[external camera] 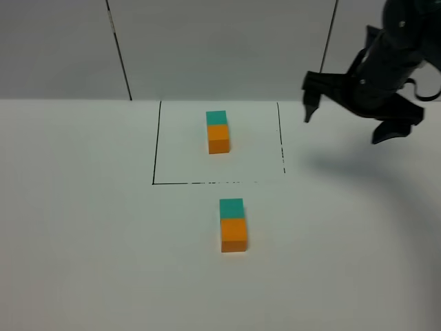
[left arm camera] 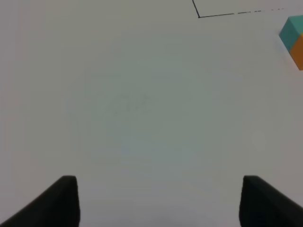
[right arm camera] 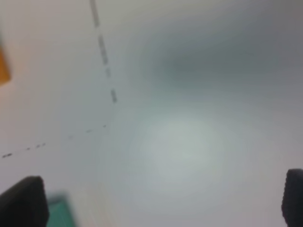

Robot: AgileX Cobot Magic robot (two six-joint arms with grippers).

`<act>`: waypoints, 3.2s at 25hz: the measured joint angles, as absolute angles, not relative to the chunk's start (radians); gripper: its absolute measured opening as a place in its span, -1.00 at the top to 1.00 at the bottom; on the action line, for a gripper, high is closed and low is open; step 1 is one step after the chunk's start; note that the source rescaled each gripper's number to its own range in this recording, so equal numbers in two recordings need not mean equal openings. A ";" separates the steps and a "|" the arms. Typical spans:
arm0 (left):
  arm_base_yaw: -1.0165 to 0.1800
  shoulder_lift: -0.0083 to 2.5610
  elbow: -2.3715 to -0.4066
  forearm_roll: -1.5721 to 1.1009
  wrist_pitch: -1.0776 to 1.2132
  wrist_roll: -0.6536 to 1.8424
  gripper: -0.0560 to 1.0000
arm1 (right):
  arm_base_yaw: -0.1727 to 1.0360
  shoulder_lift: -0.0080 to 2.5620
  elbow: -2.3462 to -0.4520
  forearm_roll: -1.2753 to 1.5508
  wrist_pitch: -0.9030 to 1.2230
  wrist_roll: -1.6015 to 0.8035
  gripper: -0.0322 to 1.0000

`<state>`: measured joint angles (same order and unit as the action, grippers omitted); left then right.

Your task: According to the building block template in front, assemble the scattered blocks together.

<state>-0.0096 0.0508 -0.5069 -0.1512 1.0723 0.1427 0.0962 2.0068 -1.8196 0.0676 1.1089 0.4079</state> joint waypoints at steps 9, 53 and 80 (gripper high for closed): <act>-0.010 0.051 -0.507 -0.151 1.072 0.143 -0.06 | -0.120 1.695 -1.516 0.009 1.036 0.394 -1.00; -0.010 0.051 -0.507 -0.151 1.072 0.143 -0.06 | -0.034 0.004 -0.492 -0.157 1.059 0.271 -0.54; -0.010 0.051 -0.507 -0.151 1.072 0.143 -0.06 | -0.033 -0.007 -0.492 -0.157 1.058 0.267 -0.53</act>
